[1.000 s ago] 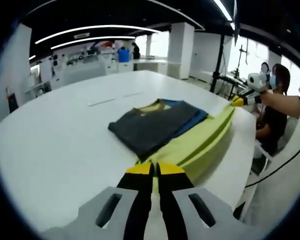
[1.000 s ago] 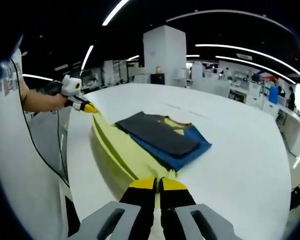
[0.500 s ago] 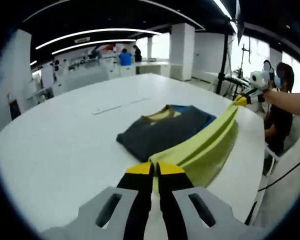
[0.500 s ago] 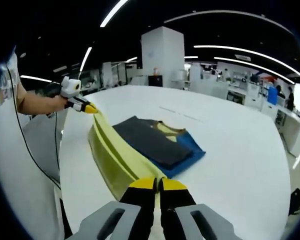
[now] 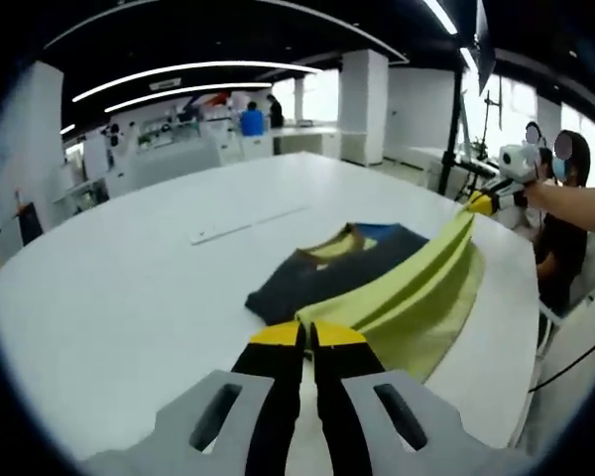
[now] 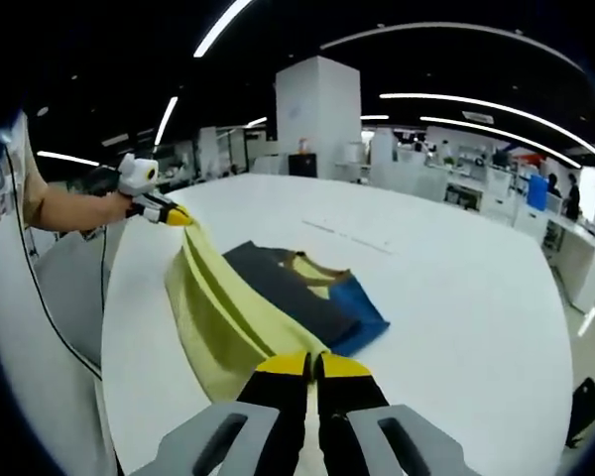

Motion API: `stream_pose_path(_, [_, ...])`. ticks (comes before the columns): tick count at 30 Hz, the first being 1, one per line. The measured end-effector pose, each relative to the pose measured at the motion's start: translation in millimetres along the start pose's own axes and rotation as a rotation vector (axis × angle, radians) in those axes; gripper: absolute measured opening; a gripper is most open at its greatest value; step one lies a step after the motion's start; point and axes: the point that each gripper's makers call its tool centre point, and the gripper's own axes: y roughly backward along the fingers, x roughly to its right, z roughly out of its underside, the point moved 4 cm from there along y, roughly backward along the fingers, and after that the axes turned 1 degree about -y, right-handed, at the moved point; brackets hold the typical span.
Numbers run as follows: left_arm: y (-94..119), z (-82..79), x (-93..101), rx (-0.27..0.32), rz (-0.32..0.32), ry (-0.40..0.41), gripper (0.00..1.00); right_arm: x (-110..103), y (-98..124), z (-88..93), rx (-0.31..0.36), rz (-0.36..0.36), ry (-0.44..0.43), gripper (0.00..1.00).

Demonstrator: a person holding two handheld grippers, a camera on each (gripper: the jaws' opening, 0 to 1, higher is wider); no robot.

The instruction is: Fold the garment on the visible template until the final outline fits inside the template.

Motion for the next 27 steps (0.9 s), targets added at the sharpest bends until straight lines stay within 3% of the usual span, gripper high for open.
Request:
stream_pose_path(10, [-22.6, -16.5, -23.3, 0.005, -0.01, -0.01, 0.0, 20.4, -13.6, -15.9, 0.002, 0.008, -0.002, 0.0])
stream_pose_path(27, [-50.1, -18.3, -54.4, 0.003, -0.049, 0.048, 0.0, 47.7, -47.9, -35.6, 0.009, 0.013, -0.007, 0.0])
